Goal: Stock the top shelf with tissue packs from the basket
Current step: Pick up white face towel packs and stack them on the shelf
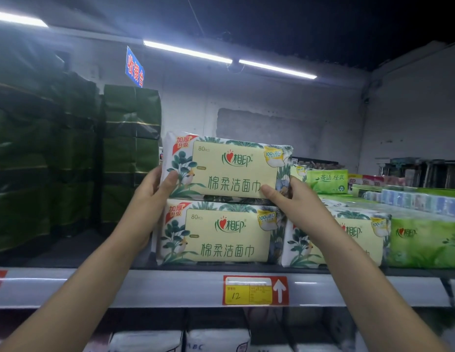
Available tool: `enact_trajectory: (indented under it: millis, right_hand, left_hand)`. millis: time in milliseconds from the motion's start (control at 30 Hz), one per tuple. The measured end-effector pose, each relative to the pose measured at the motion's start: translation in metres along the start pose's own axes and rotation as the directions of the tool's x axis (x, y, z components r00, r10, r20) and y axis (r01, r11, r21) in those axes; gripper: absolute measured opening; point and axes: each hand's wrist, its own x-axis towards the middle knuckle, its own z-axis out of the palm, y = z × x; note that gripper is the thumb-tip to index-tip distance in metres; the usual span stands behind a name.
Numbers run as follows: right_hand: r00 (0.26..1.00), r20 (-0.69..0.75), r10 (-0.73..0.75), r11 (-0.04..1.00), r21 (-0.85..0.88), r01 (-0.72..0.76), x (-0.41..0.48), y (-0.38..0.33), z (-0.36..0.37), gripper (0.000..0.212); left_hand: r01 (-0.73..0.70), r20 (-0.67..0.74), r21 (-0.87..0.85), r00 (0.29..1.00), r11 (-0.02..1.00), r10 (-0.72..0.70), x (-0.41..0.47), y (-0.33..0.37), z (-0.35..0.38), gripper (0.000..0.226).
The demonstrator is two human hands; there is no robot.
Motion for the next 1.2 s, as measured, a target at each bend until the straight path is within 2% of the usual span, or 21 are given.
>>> enact_trajectory:
  millis: [167,300,433,800,967,1200]
  right_hand:
    - [0.999,0.046,-0.026,0.994,0.105,0.021,-0.002,0.006,-0.002,0.029]
    - [0.997,0.079,-0.02,0.988,0.154,0.008,0.0,0.011,-0.004,0.039]
    - [0.997,0.058,-0.041,0.993,0.116,0.034,0.002,0.013,-0.001,0.033]
    - [0.997,0.015,-0.077,0.996,0.053,0.076,0.001,0.014,0.004,0.025]
    - [0.997,0.025,-0.067,0.995,0.074,0.065,-0.001,0.016,0.003,0.024]
    - [0.995,0.025,-0.094,0.984,0.154,0.09,-0.006,0.017,0.004,0.034]
  left_hand:
    - [-0.011,0.033,0.041,0.999,0.999,0.01,-0.003,-0.002,-0.001,0.07]
    - [0.001,0.077,0.058,0.997,0.998,-0.006,-0.007,-0.002,-0.002,0.089]
    - [-0.004,0.058,0.078,0.998,0.997,-0.001,-0.004,-0.005,0.0,0.073]
    - [-0.02,0.029,0.076,0.999,0.997,0.018,-0.01,-0.002,0.001,0.066]
    - [-0.01,0.032,0.076,0.999,0.997,0.008,-0.013,-0.001,0.002,0.067]
    - [-0.029,0.014,0.112,1.0,0.993,0.028,-0.013,-0.002,0.002,0.077]
